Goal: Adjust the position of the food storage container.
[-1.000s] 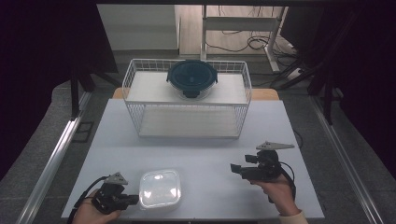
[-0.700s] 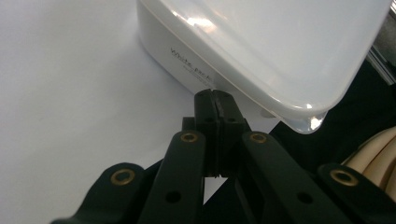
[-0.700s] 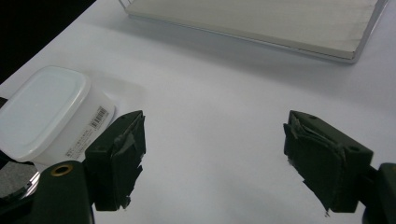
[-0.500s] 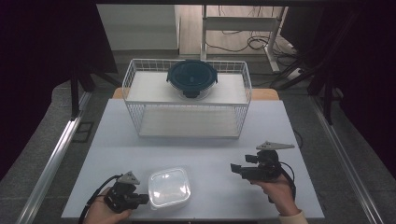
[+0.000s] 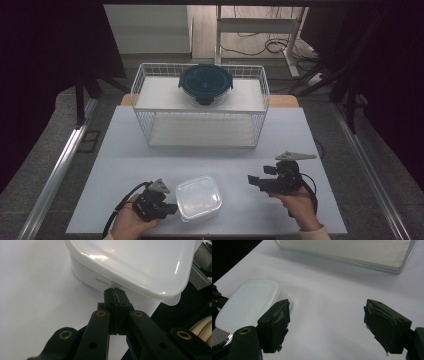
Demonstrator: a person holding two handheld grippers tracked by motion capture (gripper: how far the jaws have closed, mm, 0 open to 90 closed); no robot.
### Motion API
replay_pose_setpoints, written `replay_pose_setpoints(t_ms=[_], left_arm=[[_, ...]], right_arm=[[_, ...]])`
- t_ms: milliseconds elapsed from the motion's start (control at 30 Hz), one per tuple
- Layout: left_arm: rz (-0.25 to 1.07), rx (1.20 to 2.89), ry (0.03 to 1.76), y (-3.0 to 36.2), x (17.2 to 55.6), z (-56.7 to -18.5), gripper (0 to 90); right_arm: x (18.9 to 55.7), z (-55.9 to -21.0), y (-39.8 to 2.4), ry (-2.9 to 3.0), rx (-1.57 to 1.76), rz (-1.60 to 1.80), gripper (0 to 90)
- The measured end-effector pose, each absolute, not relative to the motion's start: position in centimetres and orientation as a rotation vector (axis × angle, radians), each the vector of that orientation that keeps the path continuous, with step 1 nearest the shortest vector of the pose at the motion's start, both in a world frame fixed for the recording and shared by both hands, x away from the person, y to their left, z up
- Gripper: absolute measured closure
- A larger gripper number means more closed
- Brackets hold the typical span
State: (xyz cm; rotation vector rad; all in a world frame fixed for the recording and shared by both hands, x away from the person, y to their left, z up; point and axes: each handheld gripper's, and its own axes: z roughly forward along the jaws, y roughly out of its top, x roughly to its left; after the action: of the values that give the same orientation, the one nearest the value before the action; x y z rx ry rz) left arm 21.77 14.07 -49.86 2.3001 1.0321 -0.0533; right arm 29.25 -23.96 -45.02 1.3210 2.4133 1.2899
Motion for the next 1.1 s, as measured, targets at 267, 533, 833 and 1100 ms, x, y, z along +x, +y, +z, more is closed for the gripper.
replay_pose_setpoints(t_ms=[267,533,833,1100], left_arm=[[-0.07,2.307,0.993,11.8,22.7,-49.9,89.6],[-0.085,2.313,0.954,10.0,23.5,-49.8,89.6],[-0.099,2.316,0.909,7.6,24.4,-49.7,89.6],[-0.073,2.29,0.951,9.1,24.1,-49.7,88.3]], right_arm=[[29.3,-45.0,-24.1,2.413,1.328,1.292,20.4],[29.3,-45.1,-24.2,2.41,1.332,1.292,20.4],[29.4,-45.2,-24.4,2.408,1.339,1.289,20.4],[29.4,-45.1,-24.8,2.396,1.348,1.289,20.4]])
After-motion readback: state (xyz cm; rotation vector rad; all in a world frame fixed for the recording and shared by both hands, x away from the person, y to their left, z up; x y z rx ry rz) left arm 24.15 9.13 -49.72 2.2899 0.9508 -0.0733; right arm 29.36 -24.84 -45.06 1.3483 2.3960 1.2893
